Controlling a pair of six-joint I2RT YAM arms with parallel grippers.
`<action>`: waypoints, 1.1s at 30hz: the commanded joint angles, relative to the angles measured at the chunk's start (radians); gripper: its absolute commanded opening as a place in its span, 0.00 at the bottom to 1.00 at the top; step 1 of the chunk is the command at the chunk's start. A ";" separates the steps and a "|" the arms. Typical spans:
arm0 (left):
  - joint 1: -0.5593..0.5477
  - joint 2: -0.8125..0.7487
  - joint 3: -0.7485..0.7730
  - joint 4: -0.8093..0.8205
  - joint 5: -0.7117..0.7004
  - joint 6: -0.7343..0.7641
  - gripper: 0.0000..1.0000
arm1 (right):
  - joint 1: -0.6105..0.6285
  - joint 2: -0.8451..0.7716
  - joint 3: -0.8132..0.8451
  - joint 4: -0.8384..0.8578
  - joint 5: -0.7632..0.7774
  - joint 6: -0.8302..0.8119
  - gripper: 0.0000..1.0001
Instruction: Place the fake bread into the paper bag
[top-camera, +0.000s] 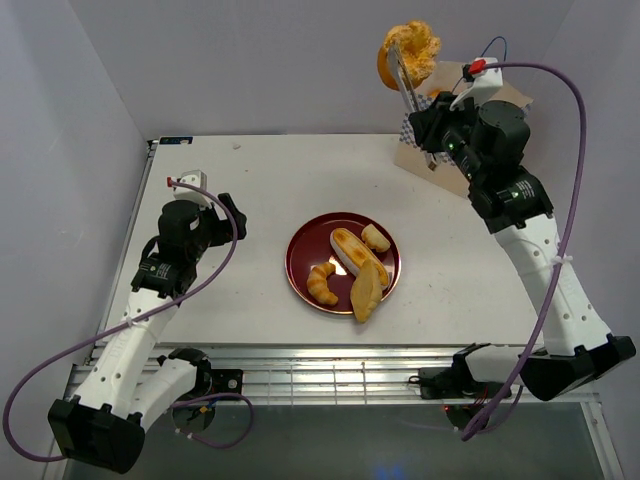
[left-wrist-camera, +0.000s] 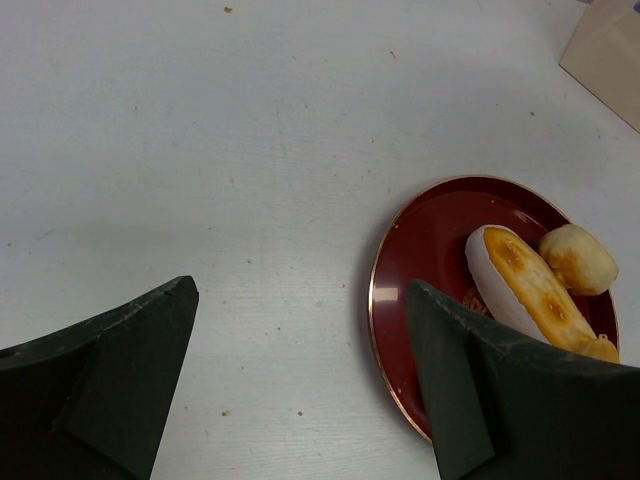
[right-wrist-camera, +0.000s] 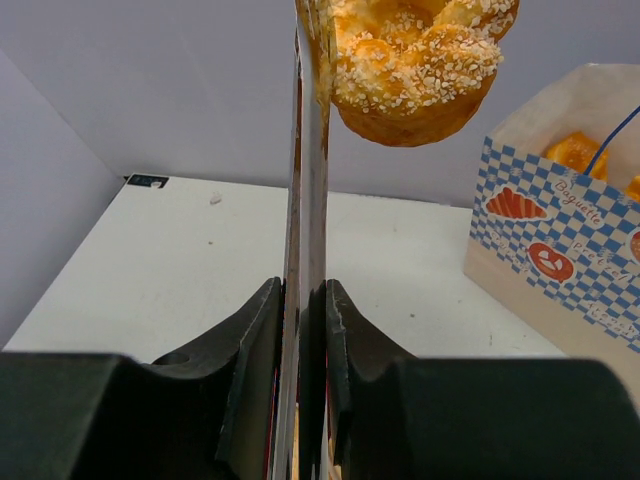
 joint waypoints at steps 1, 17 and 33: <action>-0.003 -0.033 0.022 0.010 0.028 0.002 0.94 | -0.065 0.031 0.100 0.063 -0.043 0.001 0.08; -0.004 -0.039 0.019 0.011 0.022 -0.007 0.98 | -0.361 0.370 0.423 0.021 -0.348 0.149 0.08; -0.003 -0.033 0.018 0.011 0.030 -0.012 0.98 | -0.489 0.384 0.277 0.061 -0.330 0.167 0.08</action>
